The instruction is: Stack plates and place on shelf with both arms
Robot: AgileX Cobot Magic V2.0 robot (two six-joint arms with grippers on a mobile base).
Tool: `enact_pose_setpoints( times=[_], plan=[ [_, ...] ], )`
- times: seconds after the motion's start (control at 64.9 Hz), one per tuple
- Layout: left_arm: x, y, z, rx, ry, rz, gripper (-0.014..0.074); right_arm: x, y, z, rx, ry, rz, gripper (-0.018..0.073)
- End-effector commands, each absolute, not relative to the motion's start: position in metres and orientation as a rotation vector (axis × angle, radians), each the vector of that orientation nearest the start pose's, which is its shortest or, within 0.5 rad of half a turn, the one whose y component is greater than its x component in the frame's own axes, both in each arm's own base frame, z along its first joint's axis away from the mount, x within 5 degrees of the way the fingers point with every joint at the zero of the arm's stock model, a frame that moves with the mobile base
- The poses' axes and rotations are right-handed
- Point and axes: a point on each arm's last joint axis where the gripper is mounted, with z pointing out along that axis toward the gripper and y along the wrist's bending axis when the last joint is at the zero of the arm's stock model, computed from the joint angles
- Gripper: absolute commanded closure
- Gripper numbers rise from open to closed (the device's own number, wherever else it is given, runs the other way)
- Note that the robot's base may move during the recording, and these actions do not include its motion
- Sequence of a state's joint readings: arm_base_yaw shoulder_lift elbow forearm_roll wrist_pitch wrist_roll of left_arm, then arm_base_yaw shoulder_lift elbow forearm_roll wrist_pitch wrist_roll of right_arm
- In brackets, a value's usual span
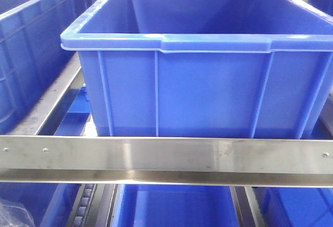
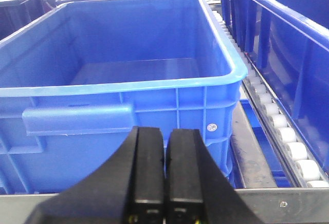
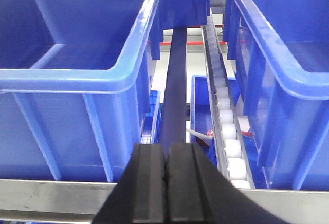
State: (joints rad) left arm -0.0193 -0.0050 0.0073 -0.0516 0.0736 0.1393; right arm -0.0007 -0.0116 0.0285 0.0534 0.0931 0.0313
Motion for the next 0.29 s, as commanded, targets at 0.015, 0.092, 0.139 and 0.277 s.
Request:
enact_pose_setpoints(
  times=[0.015, 0.092, 0.139, 0.277],
  plan=[
    [0.0541, -0.0013, 0.2128, 0.070, 1.445, 0.037, 0.0514, 0.0551, 0.0000, 0.2047, 0.056, 1.483, 0.062, 0.0503],
    [0.0541, -0.0013, 0.2128, 0.070, 1.445, 0.037, 0.0514, 0.0551, 0.0000, 0.2047, 0.056, 1.483, 0.062, 0.0503],
    [0.0541, -0.0013, 0.2128, 0.070, 1.445, 0.037, 0.0514, 0.0551, 0.0000, 0.2047, 0.056, 1.483, 0.062, 0.0503],
    [0.0541, -0.0013, 0.2128, 0.070, 1.445, 0.037, 0.0514, 0.0551, 0.0000, 0.2047, 0.056, 1.483, 0.062, 0.0503]
  ],
)
